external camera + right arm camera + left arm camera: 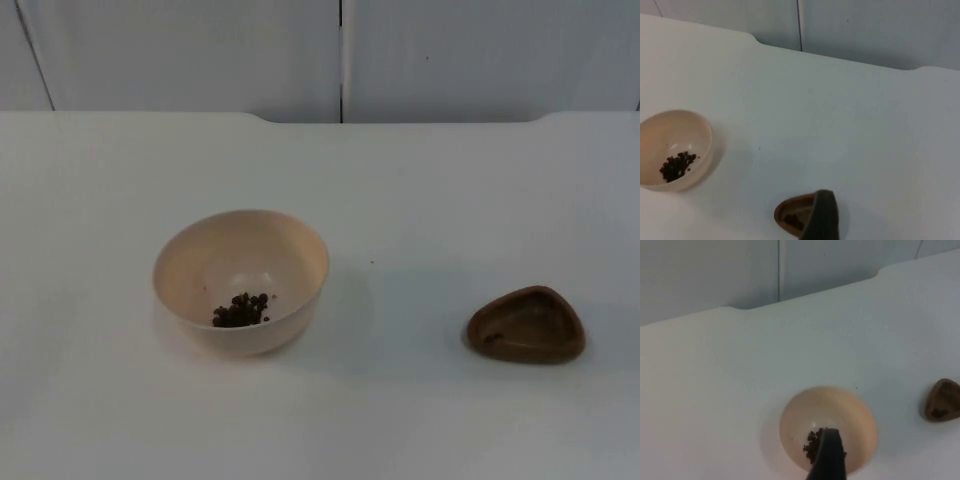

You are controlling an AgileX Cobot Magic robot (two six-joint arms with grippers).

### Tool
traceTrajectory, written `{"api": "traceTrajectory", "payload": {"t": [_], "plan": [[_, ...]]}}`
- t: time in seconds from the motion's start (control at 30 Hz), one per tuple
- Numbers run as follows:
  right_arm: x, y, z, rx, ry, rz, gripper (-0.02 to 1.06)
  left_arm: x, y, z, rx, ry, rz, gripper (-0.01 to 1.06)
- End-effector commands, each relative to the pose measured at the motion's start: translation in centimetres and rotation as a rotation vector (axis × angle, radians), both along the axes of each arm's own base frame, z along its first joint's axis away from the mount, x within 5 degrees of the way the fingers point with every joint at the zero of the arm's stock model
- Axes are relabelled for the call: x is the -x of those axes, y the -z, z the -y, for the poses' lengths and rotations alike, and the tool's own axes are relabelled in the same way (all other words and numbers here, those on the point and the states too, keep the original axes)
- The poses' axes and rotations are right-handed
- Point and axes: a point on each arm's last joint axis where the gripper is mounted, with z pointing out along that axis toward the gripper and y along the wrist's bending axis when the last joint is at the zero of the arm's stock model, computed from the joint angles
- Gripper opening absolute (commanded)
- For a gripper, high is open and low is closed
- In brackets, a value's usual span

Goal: Pick up the bowl with the left hand and pour the coffee beans from the cup into the bowl with the right hand.

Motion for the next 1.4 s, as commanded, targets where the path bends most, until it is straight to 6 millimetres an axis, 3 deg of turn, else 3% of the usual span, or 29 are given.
{"api": "traceTrajectory", "payload": {"t": [0.0,0.2,0.37,0.73,0.87,1.37], "plan": [[1.9,0.8,0.8,0.002,-0.002,0.031,0.66,1.7,0.8,-0.6,0.009,-0.007,0.041,0.67],[4.4,2.2,1.7,-0.022,-0.004,0.071,0.66,4.1,1.4,-1.3,0.022,-0.003,0.084,0.67],[7.7,4.0,2.9,-0.040,-0.006,0.082,0.66,6.7,1.1,-1.9,0.029,0.013,0.127,0.67],[12.1,4.7,4.6,-0.045,-0.023,0.167,0.66,10.6,1.7,-3.4,-0.053,0.015,0.159,0.67],[12.9,5.7,4.9,-0.061,-0.026,0.194,0.66,11.8,2.0,-3.9,-0.070,0.016,0.165,0.67],[14.0,5.8,4.8,-0.064,-0.084,0.183,0.66,16.3,3.1,-5.2,-0.048,0.020,0.258,0.67]]}}
